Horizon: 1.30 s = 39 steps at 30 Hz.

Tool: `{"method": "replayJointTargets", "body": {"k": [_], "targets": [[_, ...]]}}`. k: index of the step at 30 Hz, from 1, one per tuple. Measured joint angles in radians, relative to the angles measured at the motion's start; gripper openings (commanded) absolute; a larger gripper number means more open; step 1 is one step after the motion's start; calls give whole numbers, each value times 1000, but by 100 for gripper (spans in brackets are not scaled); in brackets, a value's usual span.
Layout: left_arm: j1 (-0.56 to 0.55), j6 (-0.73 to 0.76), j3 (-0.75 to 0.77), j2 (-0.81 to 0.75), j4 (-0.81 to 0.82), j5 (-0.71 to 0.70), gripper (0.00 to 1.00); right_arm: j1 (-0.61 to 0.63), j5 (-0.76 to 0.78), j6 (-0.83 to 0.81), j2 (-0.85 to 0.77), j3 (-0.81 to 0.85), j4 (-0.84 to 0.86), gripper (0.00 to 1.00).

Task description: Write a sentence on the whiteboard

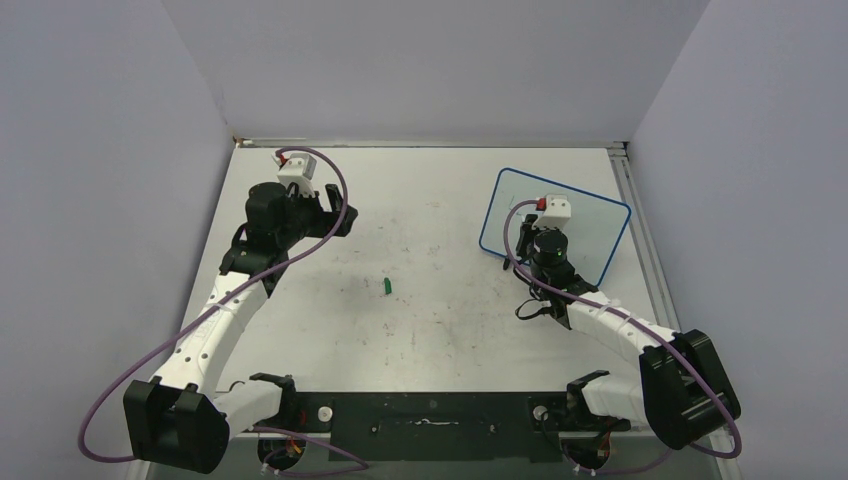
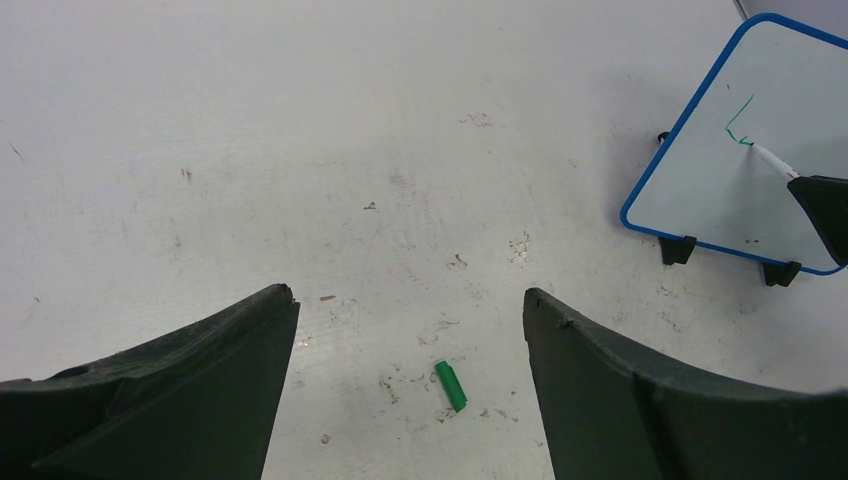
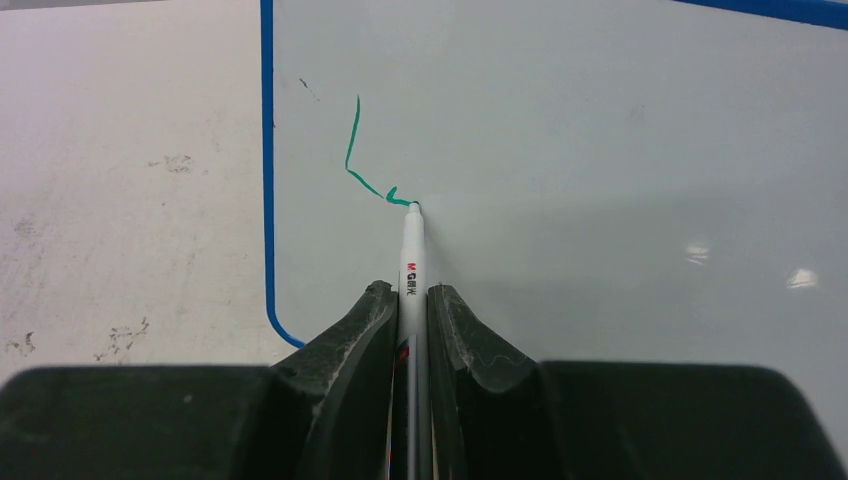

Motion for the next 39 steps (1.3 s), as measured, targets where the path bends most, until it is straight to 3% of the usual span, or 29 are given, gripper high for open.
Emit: {"method": "replayJointTargets", "body": {"k": [39], "targets": [[0,0,0,0,0,15,82,0,-34,-26,1,3,21,5]]}}
